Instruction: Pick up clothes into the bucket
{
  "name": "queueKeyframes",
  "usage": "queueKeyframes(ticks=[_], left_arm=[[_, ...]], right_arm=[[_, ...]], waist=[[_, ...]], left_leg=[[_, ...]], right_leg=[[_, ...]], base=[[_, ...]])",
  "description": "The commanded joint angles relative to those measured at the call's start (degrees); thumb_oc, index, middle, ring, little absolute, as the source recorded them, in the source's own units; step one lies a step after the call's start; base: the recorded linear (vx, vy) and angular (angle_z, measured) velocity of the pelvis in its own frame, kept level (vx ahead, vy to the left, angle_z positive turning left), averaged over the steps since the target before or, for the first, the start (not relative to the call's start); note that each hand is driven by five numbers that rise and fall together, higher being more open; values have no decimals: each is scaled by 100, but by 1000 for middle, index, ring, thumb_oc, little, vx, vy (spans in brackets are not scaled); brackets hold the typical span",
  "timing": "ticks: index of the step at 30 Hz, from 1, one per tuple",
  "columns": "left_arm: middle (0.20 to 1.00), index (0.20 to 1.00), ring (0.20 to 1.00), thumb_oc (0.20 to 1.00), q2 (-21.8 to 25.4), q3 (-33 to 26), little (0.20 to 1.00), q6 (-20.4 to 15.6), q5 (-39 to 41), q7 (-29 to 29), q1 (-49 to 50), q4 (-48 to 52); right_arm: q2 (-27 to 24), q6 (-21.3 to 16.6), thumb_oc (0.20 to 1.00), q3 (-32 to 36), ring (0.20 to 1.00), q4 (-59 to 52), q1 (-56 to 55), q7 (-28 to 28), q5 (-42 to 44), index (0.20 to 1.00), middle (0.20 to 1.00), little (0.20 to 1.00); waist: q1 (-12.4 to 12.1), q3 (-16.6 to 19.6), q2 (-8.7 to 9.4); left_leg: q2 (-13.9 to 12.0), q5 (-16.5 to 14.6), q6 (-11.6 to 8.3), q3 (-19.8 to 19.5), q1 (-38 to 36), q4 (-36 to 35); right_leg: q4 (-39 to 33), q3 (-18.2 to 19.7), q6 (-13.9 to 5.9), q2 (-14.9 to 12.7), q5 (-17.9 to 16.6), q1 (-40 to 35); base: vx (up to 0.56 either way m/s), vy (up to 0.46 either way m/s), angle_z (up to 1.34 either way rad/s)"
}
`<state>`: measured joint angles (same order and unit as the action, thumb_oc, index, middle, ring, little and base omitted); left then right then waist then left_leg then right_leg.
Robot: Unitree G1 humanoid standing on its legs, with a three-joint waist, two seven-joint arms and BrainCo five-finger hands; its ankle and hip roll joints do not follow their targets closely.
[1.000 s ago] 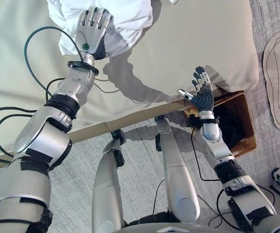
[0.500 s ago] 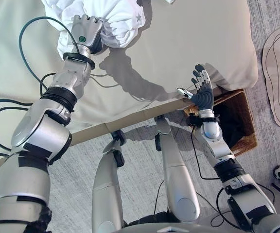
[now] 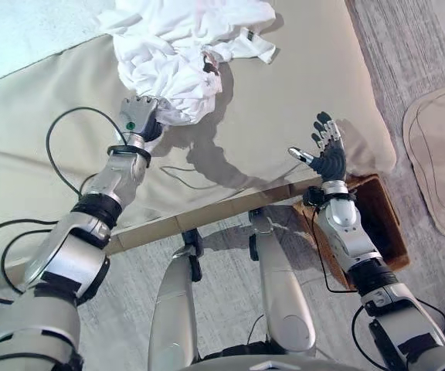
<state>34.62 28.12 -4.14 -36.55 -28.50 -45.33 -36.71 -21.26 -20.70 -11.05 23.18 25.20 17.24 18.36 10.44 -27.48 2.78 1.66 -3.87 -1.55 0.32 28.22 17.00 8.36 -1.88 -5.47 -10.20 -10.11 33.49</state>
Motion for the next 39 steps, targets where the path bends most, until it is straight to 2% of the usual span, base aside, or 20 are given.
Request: queueKeyframes(ticks=[1, 4, 8, 10, 15, 20, 29, 36, 39], left_arm=[[200, 200, 200, 200, 133, -551, 200, -630, 430, 100, 514, 674], [200, 200, 200, 200, 121, -945, 200, -950, 658, 265, 1263, 1448], [200, 200, 200, 200, 23, -1424, 200, -1394, 1296, 745, 2063, 2365], [200, 200, 200, 200, -19, -1552, 200, -1596, 1719, 975, 2215, 2748], [200, 200, 200, 200, 66, -1658, 200, -1821, 2740, 1552, 2456, 3592], [200, 200, 200, 200, 12, -1594, 200, -1881, 3807, 2128, 2427, 4063], [200, 200, 200, 200, 94, -1443, 200, -1904, 4553, 2724, 2409, 4491], [200, 200, 200, 200, 7, -1425, 200, -1832, 4782, 2836, 2498, 4680], [200, 200, 200, 200, -38, -1460, 200, -1760, 4759, 2858, 2680, 4896]], right_arm=[[-119, -38, 1000, 194, 1000, -226, -93, 75, -700, 1000, 1000, 1000], [-217, 69, 1000, 170, 1000, -291, -218, -30, -1142, 1000, 1000, 1000], [-456, 216, 1000, -9, 1000, -327, -350, -192, -1987, 1000, 1000, 1000], [-553, 262, 1000, -128, 1000, -394, -324, -262, -2283, 1000, 1000, 1000], [-765, 342, 1000, -729, 1000, -392, -69, -425, -3148, 1000, 1000, 1000], [-719, 353, 1000, -1392, 1000, -613, 221, -918, -3386, 1000, 1000, 1000], [-287, 288, 1000, -1968, 1000, -776, 415, -1433, -3057, 1000, 1000, 1000], [56, 364, 1000, -1936, 1000, -702, 432, -1304, -3006, 1000, 1000, 1000], [202, 465, 1000, -1700, 1000, -815, 302, -1040, -3048, 1000, 1000, 1000]], waist=[[-215, 411, 17], [-361, 584, 8], [-475, 906, 12], [-529, 1051, 18], [-621, 1355, 23], [-696, 1653, 35], [-783, 1917, 3], [-812, 1976, -24], [-810, 2007, -43]], left_leg=[[21, -259, 62, -105, -414, -75], [-6, -286, 86, -118, -817, -280], [5, -131, 94, -177, -1305, -718], [11, -93, 89, -191, -1469, -837], [-5, -43, 90, -247, -1910, -1136], [-23, -11, 80, -246, -2251, -1334], [-39, -85, 81, -247, -2588, -1399], [-43, -107, 83, -241, -2649, -1405], [-38, -114, 96, -238, -2666, -1417]], right_leg=[[-269, -200, -452, -343, -69, -622], [-377, -207, -453, -324, -31, -1001], [-662, -347, -462, -338, -61, -1472], [-751, -405, -461, -312, -54, -1632], [-938, -515, -462, -238, -43, -2065], [-1042, -587, -450, -203, 15, -2395], [-1122, -626, -451, -190, 99, -2739], [-1153, -657, -458, -200, 119, -2817], [-1151, -658, -466, -216, 121, -2829]], base=[[73, 24, 1], [87, 39, 0], [93, 16, 2], [75, 10, 10], [75, 5, 5], [78, 0, 2], [76, 5, -1], [11, 1, 0], [0, 0, 0]])
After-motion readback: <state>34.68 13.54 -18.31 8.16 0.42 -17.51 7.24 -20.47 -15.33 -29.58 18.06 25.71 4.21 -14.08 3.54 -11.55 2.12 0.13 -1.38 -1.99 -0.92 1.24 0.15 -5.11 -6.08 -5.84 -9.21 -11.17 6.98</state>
